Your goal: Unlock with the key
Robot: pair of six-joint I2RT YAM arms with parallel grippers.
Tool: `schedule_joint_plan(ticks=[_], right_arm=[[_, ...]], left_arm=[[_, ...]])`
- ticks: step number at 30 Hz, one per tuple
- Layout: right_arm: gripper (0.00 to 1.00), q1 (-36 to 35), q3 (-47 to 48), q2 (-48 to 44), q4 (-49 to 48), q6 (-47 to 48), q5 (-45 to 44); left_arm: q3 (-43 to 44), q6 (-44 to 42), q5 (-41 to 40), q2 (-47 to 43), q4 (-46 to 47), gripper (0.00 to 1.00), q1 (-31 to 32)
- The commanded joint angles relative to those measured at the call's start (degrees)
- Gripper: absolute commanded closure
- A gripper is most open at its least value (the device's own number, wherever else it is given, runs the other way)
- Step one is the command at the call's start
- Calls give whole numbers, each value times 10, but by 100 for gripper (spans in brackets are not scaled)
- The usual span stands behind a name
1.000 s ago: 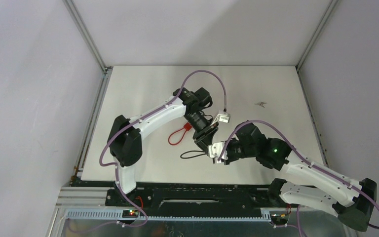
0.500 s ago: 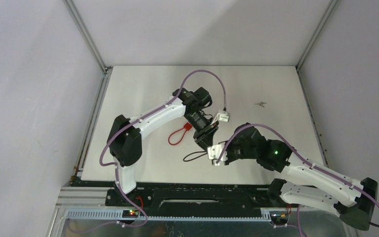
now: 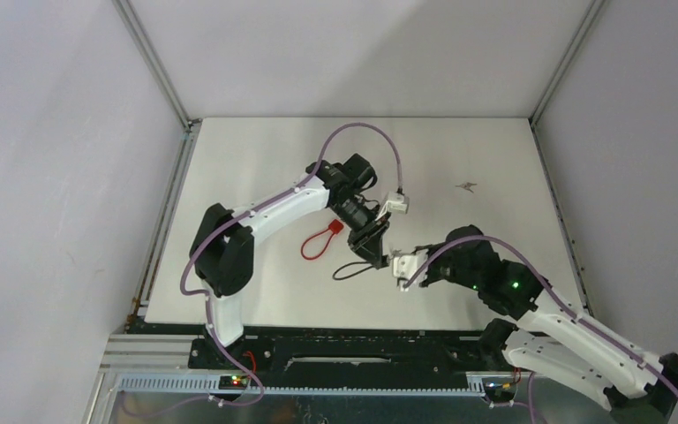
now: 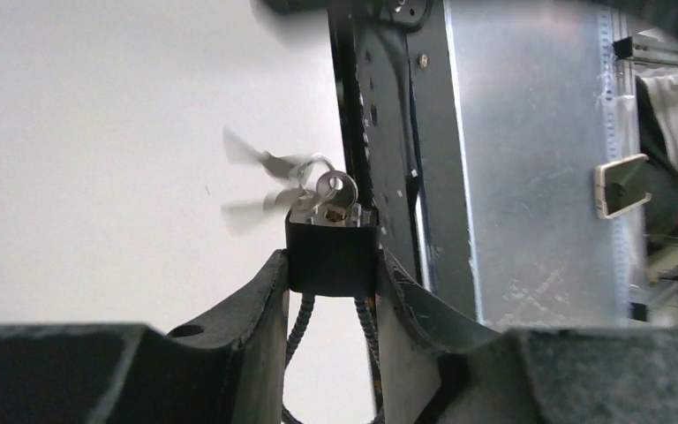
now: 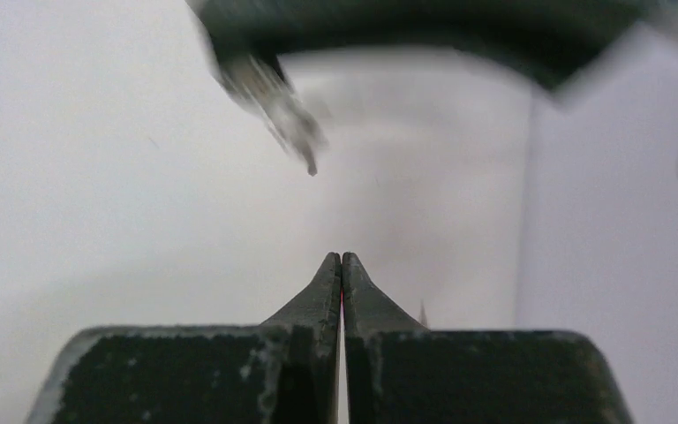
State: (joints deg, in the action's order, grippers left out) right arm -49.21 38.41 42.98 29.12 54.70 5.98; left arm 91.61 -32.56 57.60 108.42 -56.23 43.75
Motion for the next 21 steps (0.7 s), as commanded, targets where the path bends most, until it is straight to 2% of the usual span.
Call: schedule_joint_plan(ticks=[1, 5, 9, 12, 14, 18, 21], right_arm=[[100, 55, 2, -32, 55, 37, -100], [100, 50, 2, -29, 53, 36, -100], [100, 48, 13, -28, 57, -5, -28], [70, 41, 30, -24, 56, -38, 53], [42, 29, 46, -9, 56, -58, 93], [25, 9, 77, 43, 56, -85, 152], [20, 0, 83, 71, 33, -97, 165]], left_arm=[[-28, -4, -62, -5, -99, 100, -15], [-25, 0, -68, -2, -102, 100, -14], [-5, -3, -38, -1, -118, 100, -14], [17, -23, 3, 1, -141, 100, -14], [31, -27, 22, 3, -150, 100, -13], [61, -43, 57, 4, -174, 100, -10], [69, -48, 74, 0, -179, 100, -3]])
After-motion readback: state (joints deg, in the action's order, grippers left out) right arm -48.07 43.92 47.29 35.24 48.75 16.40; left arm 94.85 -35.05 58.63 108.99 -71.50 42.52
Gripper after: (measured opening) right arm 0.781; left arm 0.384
